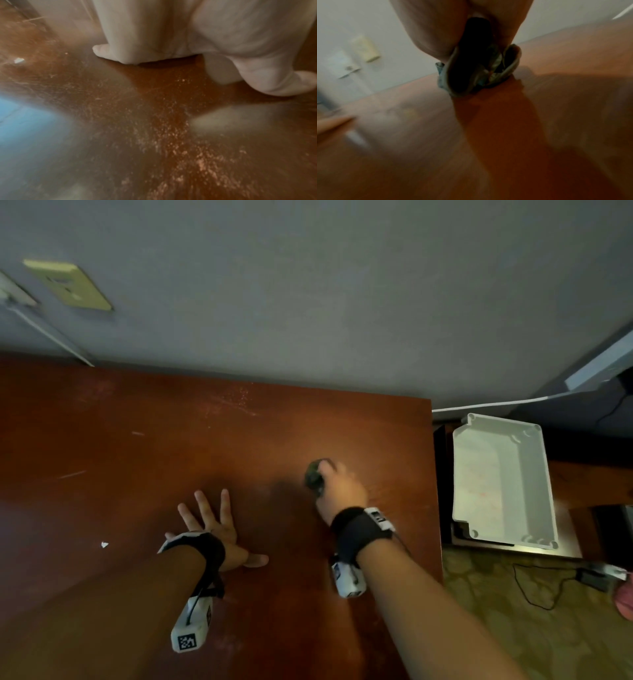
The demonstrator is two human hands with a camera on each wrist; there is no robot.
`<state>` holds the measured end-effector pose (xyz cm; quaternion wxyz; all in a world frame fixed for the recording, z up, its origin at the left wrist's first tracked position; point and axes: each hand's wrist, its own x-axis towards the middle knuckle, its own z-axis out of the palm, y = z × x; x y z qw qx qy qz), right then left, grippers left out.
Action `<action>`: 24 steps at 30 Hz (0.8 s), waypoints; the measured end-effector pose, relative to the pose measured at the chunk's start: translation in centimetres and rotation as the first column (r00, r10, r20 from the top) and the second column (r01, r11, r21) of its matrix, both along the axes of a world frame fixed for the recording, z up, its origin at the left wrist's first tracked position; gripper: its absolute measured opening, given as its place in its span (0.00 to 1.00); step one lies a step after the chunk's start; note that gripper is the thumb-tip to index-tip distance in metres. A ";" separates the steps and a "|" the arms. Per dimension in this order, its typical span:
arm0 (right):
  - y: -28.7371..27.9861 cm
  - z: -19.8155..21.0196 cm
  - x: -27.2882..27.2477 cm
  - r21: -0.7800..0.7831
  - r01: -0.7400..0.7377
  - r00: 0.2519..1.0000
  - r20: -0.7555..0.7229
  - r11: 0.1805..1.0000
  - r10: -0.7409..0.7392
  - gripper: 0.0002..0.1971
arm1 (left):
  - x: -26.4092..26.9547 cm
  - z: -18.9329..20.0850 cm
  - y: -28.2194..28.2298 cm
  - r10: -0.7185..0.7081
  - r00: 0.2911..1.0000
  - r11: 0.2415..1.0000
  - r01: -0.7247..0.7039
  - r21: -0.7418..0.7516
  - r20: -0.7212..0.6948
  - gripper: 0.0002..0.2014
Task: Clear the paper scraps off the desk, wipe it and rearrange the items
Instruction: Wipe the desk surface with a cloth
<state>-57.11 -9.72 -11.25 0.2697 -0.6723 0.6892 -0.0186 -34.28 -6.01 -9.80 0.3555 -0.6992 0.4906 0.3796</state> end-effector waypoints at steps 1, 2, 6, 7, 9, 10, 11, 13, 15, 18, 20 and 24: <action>-1.1 -0.1 -2.1 -0.031 0.077 0.997 -0.014 0.997 -0.077 0.19 | 0.1 -0.1 -0.1 -0.006 1.000 1.000 0.006 0.002 -0.005 0.74; -2.1 -0.2 -4.2 -0.066 0.168 0.985 -0.026 0.984 -0.170 0.17 | 0.2 -0.1 -0.1 -0.009 1.000 1.000 0.009 0.004 -0.004 0.74; -4.4 -0.2 -9.9 -0.081 0.441 0.896 -0.024 0.894 -0.444 0.15 | 0.3 -0.6 -0.4 -0.008 1.000 1.000 0.007 0.017 0.028 0.76; -4.6 -0.3 -10.0 -0.081 0.464 0.884 -0.030 0.882 -0.467 0.16 | 0.3 -0.7 -0.3 -0.009 1.000 1.000 0.008 0.020 0.029 0.76; -4.7 -0.5 -8.8 -0.092 0.471 0.879 -0.037 0.877 -0.476 0.18 | 0.3 -0.5 -0.3 -0.009 1.000 1.000 0.008 0.017 0.027 0.76; -4.7 -0.5 -7.7 -0.094 0.463 0.884 -0.033 0.882 -0.467 0.18 | 0.3 -0.4 -0.3 -0.013 1.000 1.000 0.013 0.015 0.022 0.76; -4.5 -0.6 -6.6 -0.091 0.443 0.894 -0.027 0.892 -0.447 0.18 | 0.3 -0.5 -0.2 -0.020 1.000 1.000 0.019 0.014 0.016 0.76; -4.2 -0.7 -3.9 -0.082 0.374 0.926 -0.017 0.924 -0.376 0.19 | 0.4 -0.6 -0.3 -0.019 1.000 1.000 0.019 0.010 0.009 0.76; -3.7 -0.9 -0.7 -0.075 0.266 0.964 0.009 0.961 -0.266 0.20 | 0.4 -0.5 -0.3 -0.013 1.000 1.000 0.013 0.006 0.012 0.76; -2.4 -1.1 4.5 -0.061 0.048 0.995 0.088 0.997 -0.043 0.18 | 0.1 -0.4 -0.4 0.001 1.000 1.000 -0.001 -0.001 0.031 0.76; -1.8 -1.2 6.5 -0.067 -0.080 0.991 0.100 0.995 0.086 0.19 | -0.2 -0.4 -0.5 0.012 0.999 1.000 -0.012 0.000 0.050 0.76; -3.0 -1.3 4.6 -0.054 -0.137 0.987 0.077 0.989 0.141 0.18 | -0.2 -0.3 -0.3 0.019 0.999 1.000 -0.019 0.000 0.033 0.75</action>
